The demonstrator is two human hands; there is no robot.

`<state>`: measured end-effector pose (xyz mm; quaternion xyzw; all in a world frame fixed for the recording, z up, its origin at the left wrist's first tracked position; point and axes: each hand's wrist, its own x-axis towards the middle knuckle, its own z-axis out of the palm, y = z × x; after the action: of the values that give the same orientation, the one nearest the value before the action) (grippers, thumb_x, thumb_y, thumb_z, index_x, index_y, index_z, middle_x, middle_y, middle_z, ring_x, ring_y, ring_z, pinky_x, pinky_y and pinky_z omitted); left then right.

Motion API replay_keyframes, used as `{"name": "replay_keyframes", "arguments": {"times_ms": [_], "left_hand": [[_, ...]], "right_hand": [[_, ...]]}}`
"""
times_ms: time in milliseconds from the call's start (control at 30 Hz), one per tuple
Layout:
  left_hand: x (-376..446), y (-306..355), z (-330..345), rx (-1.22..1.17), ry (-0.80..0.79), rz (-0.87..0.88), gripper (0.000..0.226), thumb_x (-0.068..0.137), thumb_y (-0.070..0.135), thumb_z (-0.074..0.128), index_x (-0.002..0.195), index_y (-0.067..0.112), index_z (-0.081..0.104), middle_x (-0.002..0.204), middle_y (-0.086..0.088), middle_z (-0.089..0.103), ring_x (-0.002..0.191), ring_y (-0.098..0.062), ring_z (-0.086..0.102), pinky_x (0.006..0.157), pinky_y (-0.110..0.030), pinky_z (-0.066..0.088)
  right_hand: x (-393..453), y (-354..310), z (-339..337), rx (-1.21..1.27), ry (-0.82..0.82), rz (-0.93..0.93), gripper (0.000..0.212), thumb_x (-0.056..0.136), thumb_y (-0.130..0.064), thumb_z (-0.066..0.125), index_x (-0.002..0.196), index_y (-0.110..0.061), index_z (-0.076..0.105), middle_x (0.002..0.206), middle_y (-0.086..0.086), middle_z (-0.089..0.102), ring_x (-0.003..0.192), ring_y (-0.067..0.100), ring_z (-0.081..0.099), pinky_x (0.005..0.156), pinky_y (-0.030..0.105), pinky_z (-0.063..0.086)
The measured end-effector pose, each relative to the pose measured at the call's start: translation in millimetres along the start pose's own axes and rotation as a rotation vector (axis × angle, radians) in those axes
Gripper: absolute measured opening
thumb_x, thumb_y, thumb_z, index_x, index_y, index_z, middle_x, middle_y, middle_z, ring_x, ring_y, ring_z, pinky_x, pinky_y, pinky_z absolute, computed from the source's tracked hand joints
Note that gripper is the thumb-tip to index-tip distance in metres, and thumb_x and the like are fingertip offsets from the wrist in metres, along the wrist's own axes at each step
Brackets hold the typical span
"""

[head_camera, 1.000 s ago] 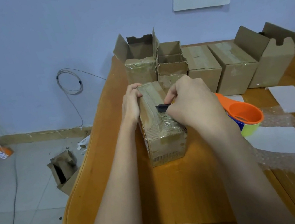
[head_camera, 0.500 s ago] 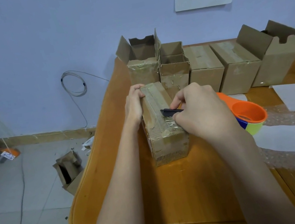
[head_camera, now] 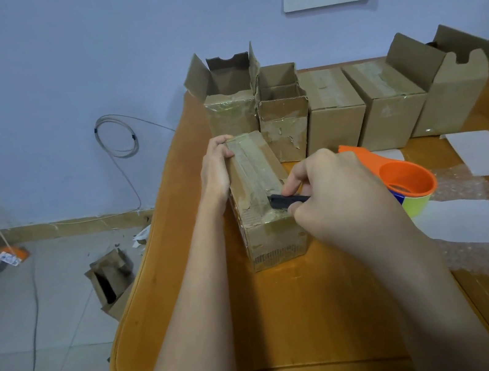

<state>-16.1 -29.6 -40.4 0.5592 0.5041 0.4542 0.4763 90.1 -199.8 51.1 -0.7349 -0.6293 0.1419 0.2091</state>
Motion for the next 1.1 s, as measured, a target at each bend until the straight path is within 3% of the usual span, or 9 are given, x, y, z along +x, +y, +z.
{"name": "replay_keyframes", "arguments": {"times_ms": [167, 300, 533, 767, 933, 1000, 1100], "left_hand": [[-0.7, 2.4, 0.7, 0.009, 0.008, -0.005, 0.034, 0.069, 0.036, 0.038, 0.096, 0.033, 0.059, 0.113, -0.007, 0.063, 0.109, -0.031, 0.057, 0.098, -0.054, 0.044], [-0.6, 0.3, 0.4, 0.022, 0.013, -0.016, 0.03, 0.068, 0.04, 0.039, 0.09, 0.04, 0.059, 0.115, -0.005, 0.063, 0.11, -0.03, 0.056, 0.099, -0.056, 0.043], [-1.6, 2.3, 0.1, -0.022, -0.001, -0.015, 0.025, 0.069, 0.037, 0.041, 0.084, 0.042, 0.06, 0.11, -0.004, 0.063, 0.11, -0.034, 0.055, 0.098, -0.055, 0.043], [0.3, 1.4, -0.7, -0.052, -0.02, -0.006, 0.025, 0.068, 0.035, 0.042, 0.086, 0.037, 0.06, 0.101, -0.002, 0.062, 0.099, -0.029, 0.056, 0.092, -0.05, 0.045], [-1.8, 1.7, -0.5, -0.024, -0.005, -0.007, 0.027, 0.068, 0.037, 0.042, 0.087, 0.039, 0.061, 0.108, -0.006, 0.063, 0.106, -0.033, 0.056, 0.097, -0.053, 0.043], [-3.0, 2.3, 0.2, -0.031, 0.0, -0.016, 0.028, 0.067, 0.037, 0.042, 0.087, 0.04, 0.062, 0.112, -0.008, 0.063, 0.107, -0.034, 0.057, 0.096, -0.053, 0.044], [-4.4, 4.1, 0.4, -0.026, 0.01, -0.027, 0.029, 0.067, 0.036, 0.042, 0.088, 0.039, 0.061, 0.11, -0.006, 0.063, 0.099, -0.027, 0.056, 0.094, -0.051, 0.045]], "right_hand": [[-6.7, 1.1, -0.2, 0.004, 0.012, -0.016, 0.019, 0.088, -0.017, 0.065, 0.107, -0.02, 0.068, 0.089, 0.0, 0.066, 0.083, 0.017, 0.062, 0.07, 0.032, 0.056], [-8.4, 2.2, -3.3, -0.004, -0.021, -0.001, 0.02, 0.088, -0.017, 0.066, 0.108, -0.02, 0.067, 0.094, 0.0, 0.067, 0.087, 0.017, 0.062, 0.073, 0.03, 0.055], [-17.3, 6.2, -5.4, -0.004, -0.042, -0.009, 0.024, 0.09, -0.022, 0.064, 0.114, -0.025, 0.063, 0.102, -0.004, 0.061, 0.086, 0.01, 0.053, 0.061, 0.019, 0.043], [-20.0, 6.2, -6.5, -0.008, -0.05, 0.008, 0.023, 0.09, -0.02, 0.063, 0.112, -0.025, 0.062, 0.098, -0.004, 0.065, 0.091, 0.015, 0.061, 0.072, 0.026, 0.052], [-25.7, 6.8, -6.2, -0.011, -0.068, 0.021, 0.021, 0.089, -0.019, 0.064, 0.109, -0.024, 0.063, 0.097, -0.003, 0.066, 0.093, 0.016, 0.061, 0.079, 0.032, 0.055], [-21.9, 7.4, -11.8, -0.023, -0.122, 0.032, 0.021, 0.09, -0.017, 0.062, 0.111, -0.023, 0.063, 0.102, -0.001, 0.066, 0.097, 0.019, 0.061, 0.084, 0.033, 0.054], [-15.0, 8.9, -20.5, -0.051, -0.268, 0.021, 0.027, 0.098, -0.014, 0.049, 0.122, -0.02, 0.059, 0.121, 0.001, 0.062, 0.112, 0.019, 0.058, 0.084, 0.023, 0.044]]}}
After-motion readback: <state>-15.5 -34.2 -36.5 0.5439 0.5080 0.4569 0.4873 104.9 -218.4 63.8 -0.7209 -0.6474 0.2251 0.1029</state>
